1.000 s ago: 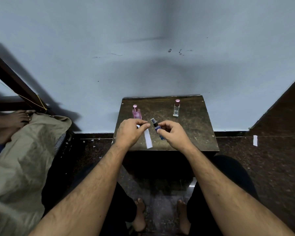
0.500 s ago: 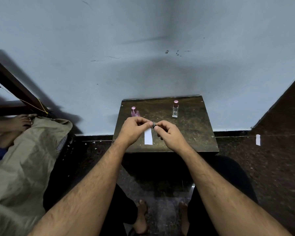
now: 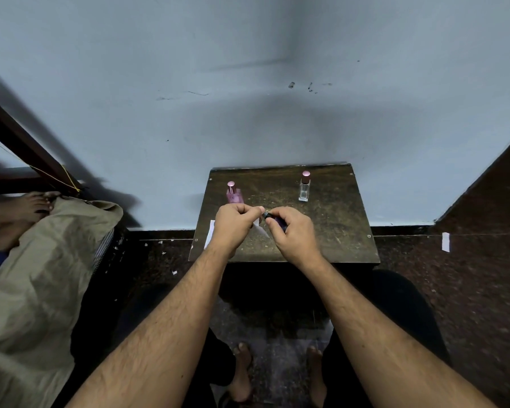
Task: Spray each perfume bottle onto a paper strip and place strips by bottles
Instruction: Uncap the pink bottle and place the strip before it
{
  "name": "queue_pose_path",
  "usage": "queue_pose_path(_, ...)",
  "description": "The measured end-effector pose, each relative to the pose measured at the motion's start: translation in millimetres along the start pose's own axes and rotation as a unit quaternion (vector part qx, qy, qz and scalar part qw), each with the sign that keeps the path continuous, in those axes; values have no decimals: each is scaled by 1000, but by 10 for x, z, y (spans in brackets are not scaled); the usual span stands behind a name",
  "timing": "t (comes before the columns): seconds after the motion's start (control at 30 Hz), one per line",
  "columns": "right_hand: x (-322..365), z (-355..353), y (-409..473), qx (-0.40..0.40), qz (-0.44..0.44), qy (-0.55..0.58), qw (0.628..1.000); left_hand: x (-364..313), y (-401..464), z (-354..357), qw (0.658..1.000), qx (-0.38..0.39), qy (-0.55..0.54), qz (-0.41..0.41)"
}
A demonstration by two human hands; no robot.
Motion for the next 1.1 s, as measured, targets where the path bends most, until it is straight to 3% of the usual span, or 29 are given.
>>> queue_pose_path(0.07, -14, 27, -12, -3, 17, 4, 1000, 36, 25, 0, 1000, -9, -6, -10)
queue_pose_path(0.23, -209, 200, -76, 22, 134, 149, 979, 97, 26, 25, 999, 15, -23, -33)
queue_pose_path(0.4, 19, 74, -13, 8, 7, -17, 1000, 112, 11, 42, 998, 3, -45, -43)
queue_pose_path(0.53, 59, 0, -74, -23, -6, -60, 998, 145, 97, -145, 991, -28, -107, -74)
queue_pose_path(0.83, -337, -159, -111, -91, 137, 53, 985, 115, 238, -180, 999, 1, 7, -38)
queue_pose_path(1.1, -780, -426, -140, -160, 206, 74, 963, 133, 369, 450, 970, -39, 238, 38)
Point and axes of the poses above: each hand's wrist, its own y-axis towards the middle knuckle, its own z-axis out of the palm, x = y × z, the point moved 10 cm from there along y, towards the middle knuckle, and after that the axes turned 15 degrees about -z, right-handed, at the moved point
